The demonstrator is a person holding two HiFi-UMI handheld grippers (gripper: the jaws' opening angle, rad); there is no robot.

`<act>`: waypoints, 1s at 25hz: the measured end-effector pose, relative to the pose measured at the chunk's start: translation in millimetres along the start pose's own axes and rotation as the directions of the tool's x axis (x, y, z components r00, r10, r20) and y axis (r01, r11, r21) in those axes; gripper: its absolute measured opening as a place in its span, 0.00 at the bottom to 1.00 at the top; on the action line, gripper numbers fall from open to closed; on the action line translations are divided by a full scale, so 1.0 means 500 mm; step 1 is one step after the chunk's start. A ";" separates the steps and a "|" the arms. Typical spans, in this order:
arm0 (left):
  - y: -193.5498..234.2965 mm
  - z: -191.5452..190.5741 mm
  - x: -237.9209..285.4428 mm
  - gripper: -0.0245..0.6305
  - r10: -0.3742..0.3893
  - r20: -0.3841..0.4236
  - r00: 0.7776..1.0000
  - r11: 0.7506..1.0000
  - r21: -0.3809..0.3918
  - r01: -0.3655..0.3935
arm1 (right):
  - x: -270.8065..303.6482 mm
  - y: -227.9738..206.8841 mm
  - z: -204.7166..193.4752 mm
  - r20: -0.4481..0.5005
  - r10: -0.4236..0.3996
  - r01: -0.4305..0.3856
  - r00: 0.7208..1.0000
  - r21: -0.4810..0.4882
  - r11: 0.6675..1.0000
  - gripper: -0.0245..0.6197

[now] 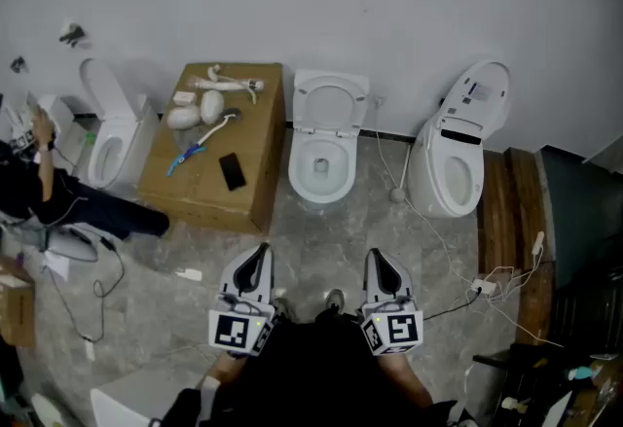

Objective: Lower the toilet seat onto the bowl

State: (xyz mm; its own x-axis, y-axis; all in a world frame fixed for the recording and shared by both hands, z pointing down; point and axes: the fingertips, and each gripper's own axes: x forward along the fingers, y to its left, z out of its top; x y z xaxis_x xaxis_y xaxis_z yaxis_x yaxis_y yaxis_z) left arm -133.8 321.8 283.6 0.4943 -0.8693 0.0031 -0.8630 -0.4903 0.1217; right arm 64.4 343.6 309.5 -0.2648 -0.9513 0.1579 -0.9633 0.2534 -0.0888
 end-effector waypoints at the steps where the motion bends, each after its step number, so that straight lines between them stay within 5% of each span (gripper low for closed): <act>1: 0.002 0.001 0.001 0.07 0.002 0.004 1.000 1.000 0.001 -0.002 | 0.001 0.000 0.000 0.000 0.000 0.000 1.000 -0.001 1.000 0.07; 9: 0.013 -0.007 0.000 0.07 0.006 -0.013 1.000 1.000 -0.012 -0.006 | 0.004 0.008 0.006 0.010 0.008 -0.008 1.000 0.004 1.000 0.07; 13: 0.034 0.014 -0.011 0.09 0.035 0.053 0.998 0.999 -0.015 -0.034 | 0.007 0.016 0.013 0.028 -0.001 0.001 1.000 -0.001 1.000 0.07; 14: 0.044 0.016 -0.013 0.21 0.053 0.062 0.997 0.998 -0.019 -0.051 | 0.011 0.020 0.011 0.026 0.005 -0.005 1.000 0.001 1.000 0.13; 15: 0.054 0.016 -0.014 0.32 0.066 0.059 0.996 0.998 -0.015 -0.065 | 0.015 0.024 0.009 0.020 0.011 -0.011 1.000 0.002 1.000 0.31; 16: 0.062 0.013 -0.015 0.34 0.072 0.049 0.996 0.997 -0.003 -0.072 | 0.019 0.028 0.006 0.012 0.013 -0.013 1.000 0.001 1.000 0.39; 25: 0.119 -0.007 -0.052 0.34 0.042 -0.006 0.999 0.999 0.030 -0.041 | 0.036 0.095 -0.016 -0.021 -0.020 0.020 1.000 0.003 1.000 0.39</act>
State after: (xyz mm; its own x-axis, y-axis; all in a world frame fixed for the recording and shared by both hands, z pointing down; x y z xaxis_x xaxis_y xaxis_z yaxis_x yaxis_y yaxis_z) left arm -197.8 315.1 294.5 0.4586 -0.8886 0.0137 -0.8855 -0.4556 0.0912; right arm 13.3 339.8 315.9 -0.2467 -0.9522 0.1802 -0.9682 0.2340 -0.0888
